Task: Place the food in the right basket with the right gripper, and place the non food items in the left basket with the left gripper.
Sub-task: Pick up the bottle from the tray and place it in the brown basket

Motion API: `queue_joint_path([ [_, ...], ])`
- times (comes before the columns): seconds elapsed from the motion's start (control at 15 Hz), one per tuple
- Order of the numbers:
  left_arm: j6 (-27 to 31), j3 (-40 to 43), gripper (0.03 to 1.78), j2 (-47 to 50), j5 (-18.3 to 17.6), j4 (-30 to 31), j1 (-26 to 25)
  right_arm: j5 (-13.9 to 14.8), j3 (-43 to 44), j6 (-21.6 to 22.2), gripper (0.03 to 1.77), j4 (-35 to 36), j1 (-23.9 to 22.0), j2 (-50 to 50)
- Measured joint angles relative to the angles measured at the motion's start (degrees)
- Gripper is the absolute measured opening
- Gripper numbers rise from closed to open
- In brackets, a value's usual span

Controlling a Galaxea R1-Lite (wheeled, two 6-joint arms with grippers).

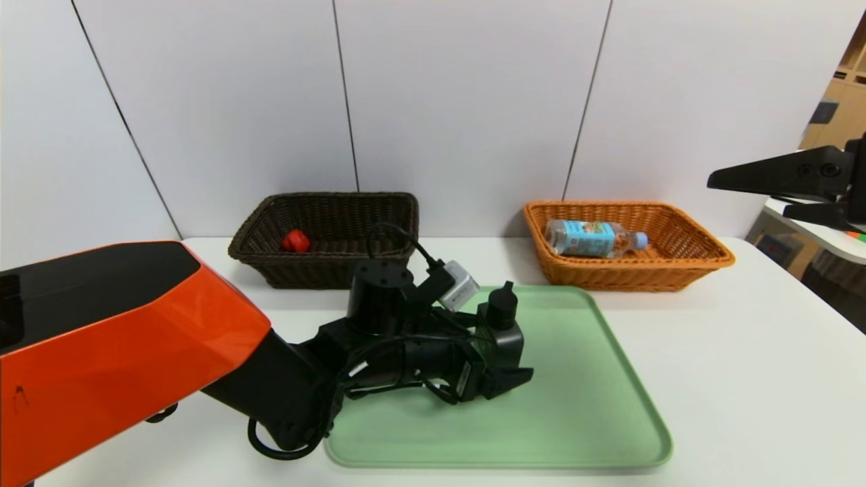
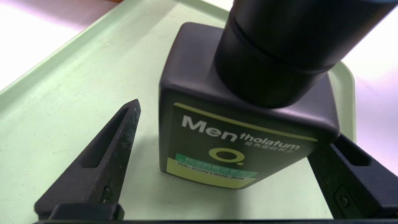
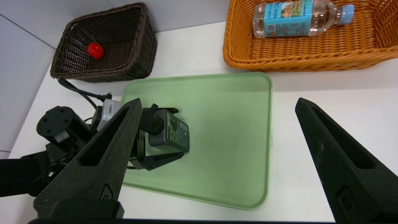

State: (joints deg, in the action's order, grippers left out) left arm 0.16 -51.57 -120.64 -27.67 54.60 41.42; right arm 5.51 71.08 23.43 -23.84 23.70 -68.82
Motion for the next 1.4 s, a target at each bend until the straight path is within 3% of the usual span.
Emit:
queue_joint_path([
  [0.33,-0.27,-0.63,1.69,-1.55,0.02,3.72,0.16,-0.09,-0.09,0.00,1.70,0.00,0.05,0.00],
  [1.4,-1.61,-2.78,1.69,-3.47,0.04,3.78,0.96,0.00,-0.06,-0.09,1.70,0.00,0.39,-0.30],
])
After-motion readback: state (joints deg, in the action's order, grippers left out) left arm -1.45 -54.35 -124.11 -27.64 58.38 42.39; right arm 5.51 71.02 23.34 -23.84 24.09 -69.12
